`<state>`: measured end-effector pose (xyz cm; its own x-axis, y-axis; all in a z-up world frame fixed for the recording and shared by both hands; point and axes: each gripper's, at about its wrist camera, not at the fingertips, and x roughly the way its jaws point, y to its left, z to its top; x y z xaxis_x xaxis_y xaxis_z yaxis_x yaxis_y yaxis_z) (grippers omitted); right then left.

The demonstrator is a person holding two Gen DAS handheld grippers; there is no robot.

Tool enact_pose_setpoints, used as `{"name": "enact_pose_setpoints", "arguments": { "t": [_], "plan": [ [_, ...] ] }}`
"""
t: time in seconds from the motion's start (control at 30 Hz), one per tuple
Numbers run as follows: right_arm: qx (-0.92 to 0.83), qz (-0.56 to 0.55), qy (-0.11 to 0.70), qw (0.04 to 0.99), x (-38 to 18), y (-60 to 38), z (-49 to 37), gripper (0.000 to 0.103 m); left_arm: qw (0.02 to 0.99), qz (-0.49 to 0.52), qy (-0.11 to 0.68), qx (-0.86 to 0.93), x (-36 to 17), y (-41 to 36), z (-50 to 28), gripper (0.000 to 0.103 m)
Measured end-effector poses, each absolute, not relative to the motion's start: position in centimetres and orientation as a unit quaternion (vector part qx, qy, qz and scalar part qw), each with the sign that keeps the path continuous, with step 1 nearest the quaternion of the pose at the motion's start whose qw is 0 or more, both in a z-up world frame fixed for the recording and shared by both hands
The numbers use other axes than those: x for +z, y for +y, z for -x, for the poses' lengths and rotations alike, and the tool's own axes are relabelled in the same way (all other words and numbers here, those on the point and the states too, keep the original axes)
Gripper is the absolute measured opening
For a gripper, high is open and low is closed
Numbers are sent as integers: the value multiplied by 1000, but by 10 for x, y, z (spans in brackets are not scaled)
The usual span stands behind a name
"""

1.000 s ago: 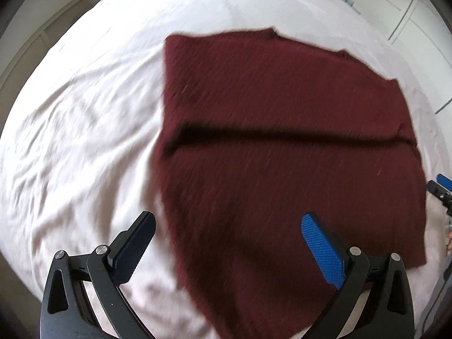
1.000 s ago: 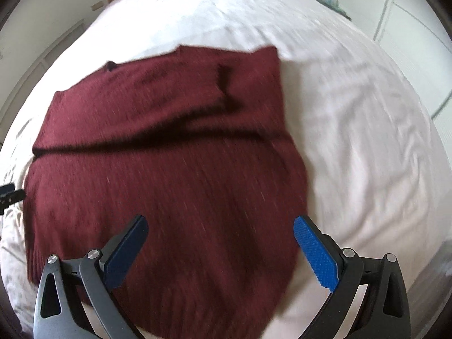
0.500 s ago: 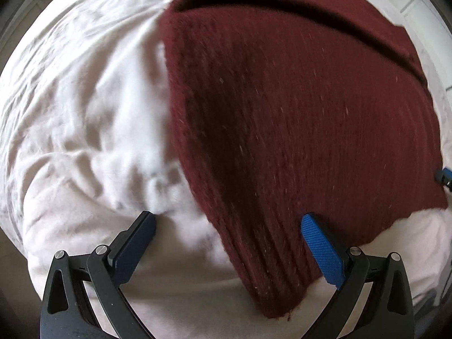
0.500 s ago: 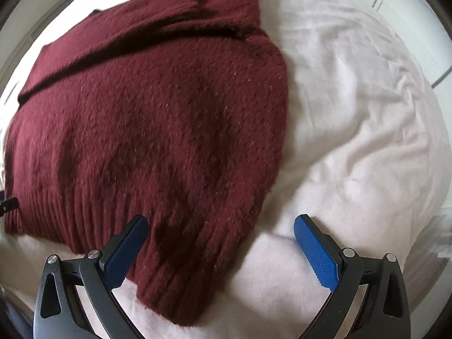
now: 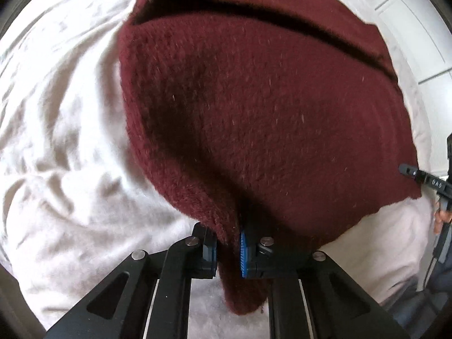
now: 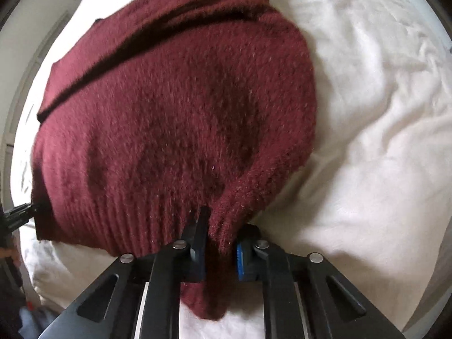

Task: Fold small clothes
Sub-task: 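Grasp the hem with both grippers and fold it up toward the collar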

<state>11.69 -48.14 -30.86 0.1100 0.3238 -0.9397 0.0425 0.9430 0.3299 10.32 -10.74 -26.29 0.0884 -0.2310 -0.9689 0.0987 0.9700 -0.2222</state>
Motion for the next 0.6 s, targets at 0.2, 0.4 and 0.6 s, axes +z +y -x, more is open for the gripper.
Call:
{"name": "enact_pose_setpoints", "arguments": {
  "t": [0.2, 0.4, 0.6],
  "plan": [
    [107, -170, 619, 759, -271, -492, -136, 13, 765, 64, 627, -133, -219, -103, -110, 9],
    [116, -201, 554, 799, -228, -506, -161, 12, 795, 94, 582, -143, -185, -87, -126, 9],
    [117, -202, 500, 834, -186, -506, -204, 12, 820, 152, 536, -127, -162, -67, -163, 9]
  ]
}}
